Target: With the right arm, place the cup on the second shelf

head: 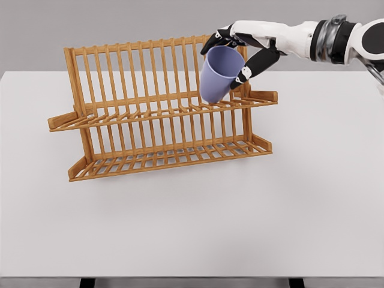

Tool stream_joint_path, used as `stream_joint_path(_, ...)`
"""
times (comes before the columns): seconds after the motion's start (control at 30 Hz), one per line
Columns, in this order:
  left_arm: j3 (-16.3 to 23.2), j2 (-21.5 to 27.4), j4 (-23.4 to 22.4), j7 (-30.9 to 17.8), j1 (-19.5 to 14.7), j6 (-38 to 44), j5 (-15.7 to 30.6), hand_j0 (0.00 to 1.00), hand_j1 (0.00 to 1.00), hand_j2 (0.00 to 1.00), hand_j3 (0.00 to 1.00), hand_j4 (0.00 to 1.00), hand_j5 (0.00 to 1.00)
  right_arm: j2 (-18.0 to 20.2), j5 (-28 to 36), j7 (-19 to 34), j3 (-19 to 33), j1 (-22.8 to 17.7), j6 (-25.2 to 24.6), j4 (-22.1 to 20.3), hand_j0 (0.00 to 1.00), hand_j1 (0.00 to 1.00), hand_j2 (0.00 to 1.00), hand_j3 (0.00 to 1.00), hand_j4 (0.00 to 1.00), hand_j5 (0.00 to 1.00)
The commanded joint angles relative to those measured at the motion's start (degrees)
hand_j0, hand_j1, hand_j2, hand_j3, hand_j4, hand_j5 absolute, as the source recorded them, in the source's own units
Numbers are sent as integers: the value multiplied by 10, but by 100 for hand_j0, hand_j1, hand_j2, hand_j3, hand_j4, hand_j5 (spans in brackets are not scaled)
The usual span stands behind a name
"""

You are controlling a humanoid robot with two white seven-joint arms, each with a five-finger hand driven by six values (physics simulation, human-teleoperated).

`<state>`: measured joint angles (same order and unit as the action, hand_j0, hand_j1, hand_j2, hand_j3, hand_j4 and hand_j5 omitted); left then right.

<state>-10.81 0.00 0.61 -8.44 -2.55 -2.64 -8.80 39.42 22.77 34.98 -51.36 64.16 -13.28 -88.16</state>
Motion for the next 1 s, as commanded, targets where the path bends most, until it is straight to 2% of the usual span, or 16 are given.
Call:
stream_joint_path(0.0, 0, 0, 0, 0, 0, 0, 0, 100, 100, 100, 100, 100, 100, 0, 3, 0, 0, 0, 0, -10, 77, 77, 77, 77, 77, 77)
stream_joint_path(0.3, 0, 0, 0, 0, 0, 0, 0, 100, 100, 100, 100, 100, 100, 2, 2, 0, 0, 1, 0, -14, 85, 85, 85, 85, 85, 85)
stream_joint_path(0.57, 0, 0, 0, 0, 0, 0, 0, 100, 100, 100, 100, 100, 100, 3, 2, 0, -1, 0, 1, -21, 85, 85, 85, 85, 85, 85)
stream_joint_path(0.77, 0, 0, 0, 0, 0, 0, 0, 100, 100, 100, 100, 100, 100, 3, 1, 0, -6, 0, 1, -22, 92, 92, 92, 92, 92, 92)
stream_joint_path(0.97, 0, 0, 0, 0, 0, 0, 0, 100, 100, 100, 100, 100, 100, 3, 1, 0, -6, 2, 1, -23, 92, 92, 92, 92, 92, 92)
